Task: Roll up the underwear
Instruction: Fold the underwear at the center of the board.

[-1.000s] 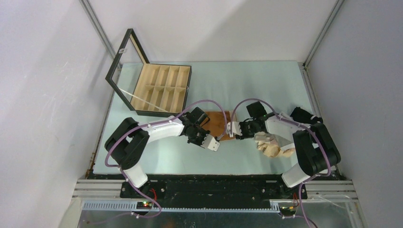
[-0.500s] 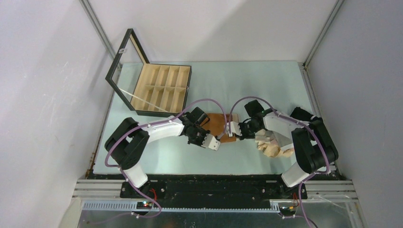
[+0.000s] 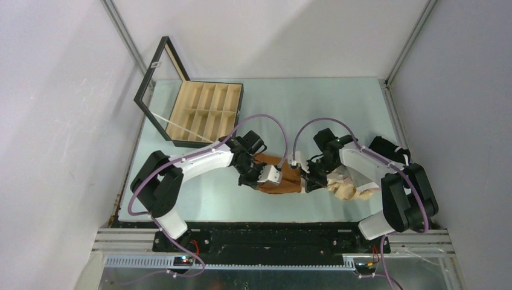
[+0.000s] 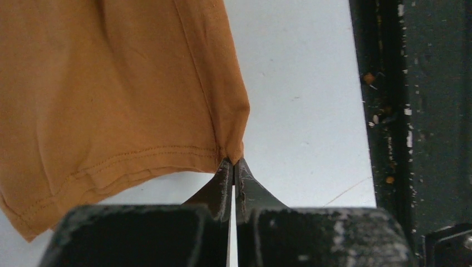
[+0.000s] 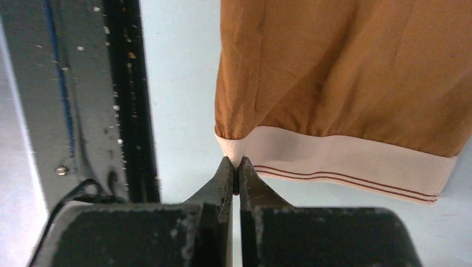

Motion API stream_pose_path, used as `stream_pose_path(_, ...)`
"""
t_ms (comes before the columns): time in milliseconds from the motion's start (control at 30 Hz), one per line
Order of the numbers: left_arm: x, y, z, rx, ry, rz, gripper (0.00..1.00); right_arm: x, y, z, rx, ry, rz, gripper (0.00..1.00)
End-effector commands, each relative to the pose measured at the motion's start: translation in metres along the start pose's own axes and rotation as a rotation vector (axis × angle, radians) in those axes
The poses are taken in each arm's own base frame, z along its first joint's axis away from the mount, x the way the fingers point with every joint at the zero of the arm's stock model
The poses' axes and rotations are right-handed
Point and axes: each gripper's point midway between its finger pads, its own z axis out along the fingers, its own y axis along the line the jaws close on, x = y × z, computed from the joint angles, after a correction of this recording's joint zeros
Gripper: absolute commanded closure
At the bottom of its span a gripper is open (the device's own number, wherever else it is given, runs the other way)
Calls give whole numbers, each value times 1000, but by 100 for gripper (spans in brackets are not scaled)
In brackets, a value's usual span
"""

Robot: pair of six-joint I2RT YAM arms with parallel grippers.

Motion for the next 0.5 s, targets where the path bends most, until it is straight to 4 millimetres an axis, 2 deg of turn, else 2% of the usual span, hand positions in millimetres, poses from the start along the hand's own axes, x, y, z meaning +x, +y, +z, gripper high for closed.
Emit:
stream_pose_path(0,-8,-12,-11,77,-32,-62,100,-12,25,-8,-82,-38,120,100)
stream_pose_path(267,-4,-2,-23,146,-28,-138,100,-9,15,-14,-170,-71,313,100)
stream_pose_path(400,-3,13,-25,145,-23,-178,100,-10,6,-17,-217,-77,410,100)
stream_pose_path(467,-7,29,-28,114,-40,-202,100,-12,0,-19,-230,-88,457,100)
